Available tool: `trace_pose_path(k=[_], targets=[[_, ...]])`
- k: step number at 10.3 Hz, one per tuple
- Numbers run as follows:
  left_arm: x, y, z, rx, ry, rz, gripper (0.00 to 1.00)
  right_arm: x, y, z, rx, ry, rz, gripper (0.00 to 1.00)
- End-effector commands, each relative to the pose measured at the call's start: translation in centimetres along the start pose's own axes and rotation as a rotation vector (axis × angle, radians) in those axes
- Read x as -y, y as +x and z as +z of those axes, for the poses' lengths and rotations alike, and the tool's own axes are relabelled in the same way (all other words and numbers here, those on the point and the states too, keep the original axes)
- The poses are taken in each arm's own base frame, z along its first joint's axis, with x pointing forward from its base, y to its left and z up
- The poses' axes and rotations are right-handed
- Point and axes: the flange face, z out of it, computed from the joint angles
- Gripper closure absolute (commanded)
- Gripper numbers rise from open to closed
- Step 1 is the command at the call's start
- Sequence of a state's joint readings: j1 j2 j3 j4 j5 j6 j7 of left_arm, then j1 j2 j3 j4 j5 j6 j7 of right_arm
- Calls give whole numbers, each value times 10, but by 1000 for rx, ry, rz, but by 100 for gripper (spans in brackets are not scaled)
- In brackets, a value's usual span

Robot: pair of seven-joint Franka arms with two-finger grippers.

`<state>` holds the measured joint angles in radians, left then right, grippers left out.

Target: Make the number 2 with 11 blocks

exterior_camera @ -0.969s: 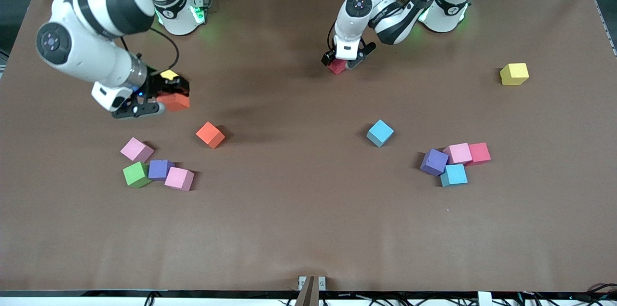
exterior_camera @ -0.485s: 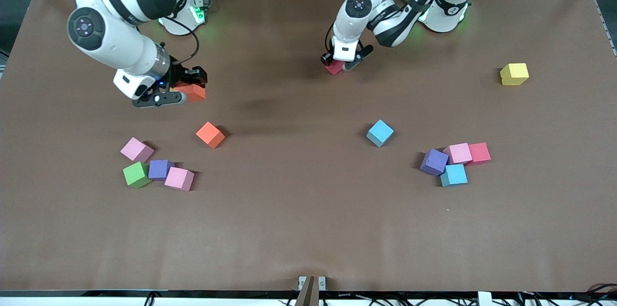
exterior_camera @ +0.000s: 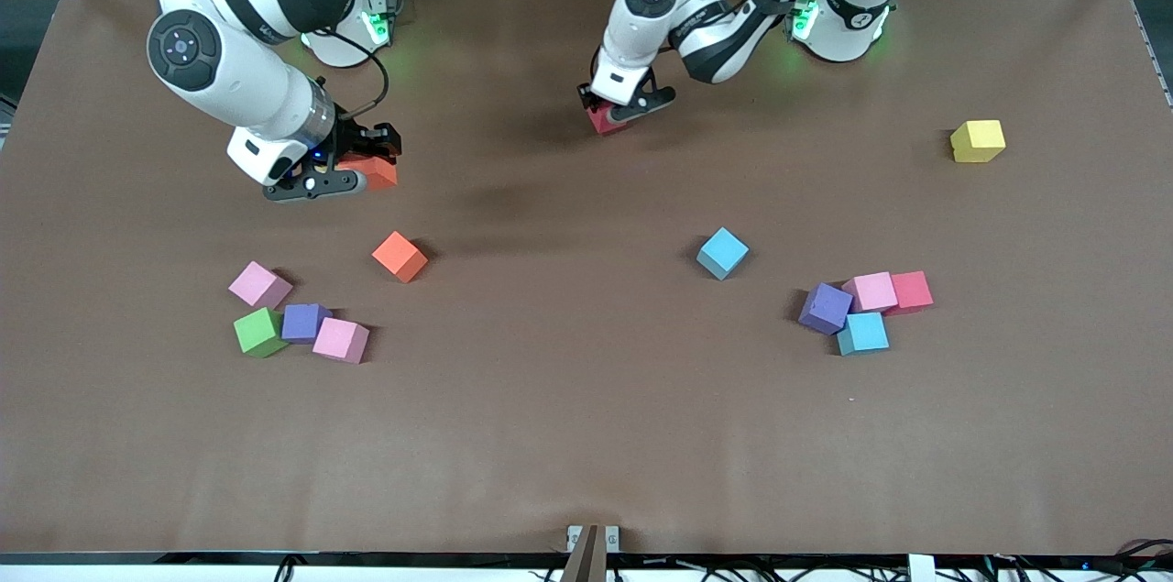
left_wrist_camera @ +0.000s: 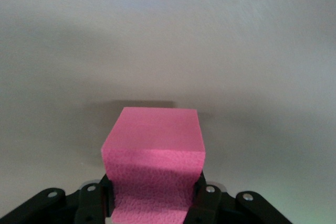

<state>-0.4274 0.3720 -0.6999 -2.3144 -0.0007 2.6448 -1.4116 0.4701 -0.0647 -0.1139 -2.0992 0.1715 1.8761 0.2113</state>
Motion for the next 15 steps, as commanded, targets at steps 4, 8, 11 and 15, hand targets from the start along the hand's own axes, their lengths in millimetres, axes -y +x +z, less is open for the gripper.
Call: trace_pose_path(k=[4,8,11,15], targets=[[-37,-34,4,62,74,366,74,-2,-7,-1,-13,-19,9,73],[-36,-28,22,76,98,360,70,-1,-6,-1,-19,-18,10,73],[-36,-25,31,91,106,344,64,-1,-6,-1,-21,-18,8,73],[-35,-23,36,99,112,336,56,2,-7,0,-18,-19,2,73]])
